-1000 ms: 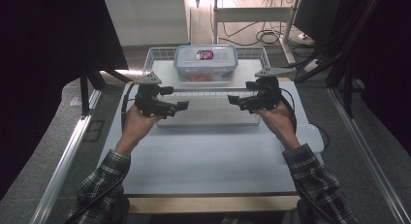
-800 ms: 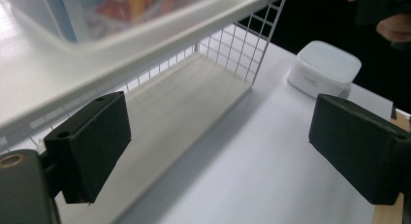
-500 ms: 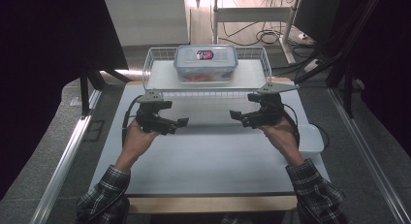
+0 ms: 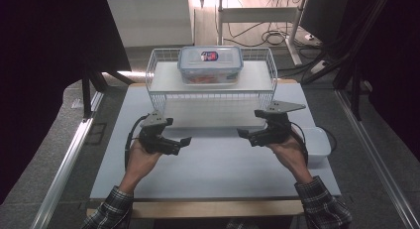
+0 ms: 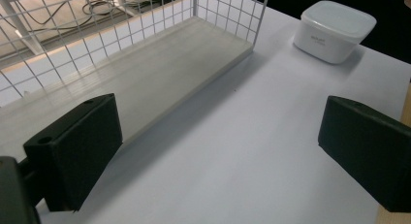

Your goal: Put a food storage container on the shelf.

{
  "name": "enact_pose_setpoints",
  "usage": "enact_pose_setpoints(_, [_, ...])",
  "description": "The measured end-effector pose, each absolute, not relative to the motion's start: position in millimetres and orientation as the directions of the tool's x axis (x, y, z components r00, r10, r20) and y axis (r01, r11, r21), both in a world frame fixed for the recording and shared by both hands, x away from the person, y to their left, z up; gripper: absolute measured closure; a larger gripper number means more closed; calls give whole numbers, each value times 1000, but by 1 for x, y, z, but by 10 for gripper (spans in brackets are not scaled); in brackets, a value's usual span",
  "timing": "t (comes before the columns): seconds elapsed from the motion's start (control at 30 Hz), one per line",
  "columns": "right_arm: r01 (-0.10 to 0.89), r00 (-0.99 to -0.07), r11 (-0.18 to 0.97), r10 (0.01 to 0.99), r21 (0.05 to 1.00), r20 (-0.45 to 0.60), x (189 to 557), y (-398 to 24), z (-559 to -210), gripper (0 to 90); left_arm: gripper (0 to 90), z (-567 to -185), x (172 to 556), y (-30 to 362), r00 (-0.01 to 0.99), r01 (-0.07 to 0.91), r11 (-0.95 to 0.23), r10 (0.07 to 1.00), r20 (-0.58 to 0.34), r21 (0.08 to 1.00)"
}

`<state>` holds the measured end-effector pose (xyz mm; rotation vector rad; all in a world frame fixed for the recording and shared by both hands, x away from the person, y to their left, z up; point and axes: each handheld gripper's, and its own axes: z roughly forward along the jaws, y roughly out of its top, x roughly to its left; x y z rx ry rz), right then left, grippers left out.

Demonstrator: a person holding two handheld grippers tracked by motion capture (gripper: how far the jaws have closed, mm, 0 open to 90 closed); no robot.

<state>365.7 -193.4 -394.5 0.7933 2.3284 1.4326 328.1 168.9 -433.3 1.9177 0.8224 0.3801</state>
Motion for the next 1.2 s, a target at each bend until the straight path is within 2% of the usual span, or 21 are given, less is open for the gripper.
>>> enact_pose_setpoints(0.27, [307, -812, 382, 582, 872, 31, 355, -194, -408, 31, 8, -449, 315, 170, 721, 392, -290, 687, -96, 873])
enact_pose_setpoints(0.73, [306, -791, 359, 611, 882, 26, 341, -203, -427, 33, 24, -473, 295, 163, 742, 376, -328, 667, -69, 867])
enact_pose_setpoints(0.87, [310, -787, 361, 617, 880, 24, 338, -205, -434, 32, 22, -480, 293, 166, 739, 388, -317, 668, -87, 865])
enact_pose_setpoints(1.2, [338, -778, 375, 627, 863, 32, 330, -207, -452, 26, 13, -493, 282, 166, 732, 377, -393, 681, -10, 839])
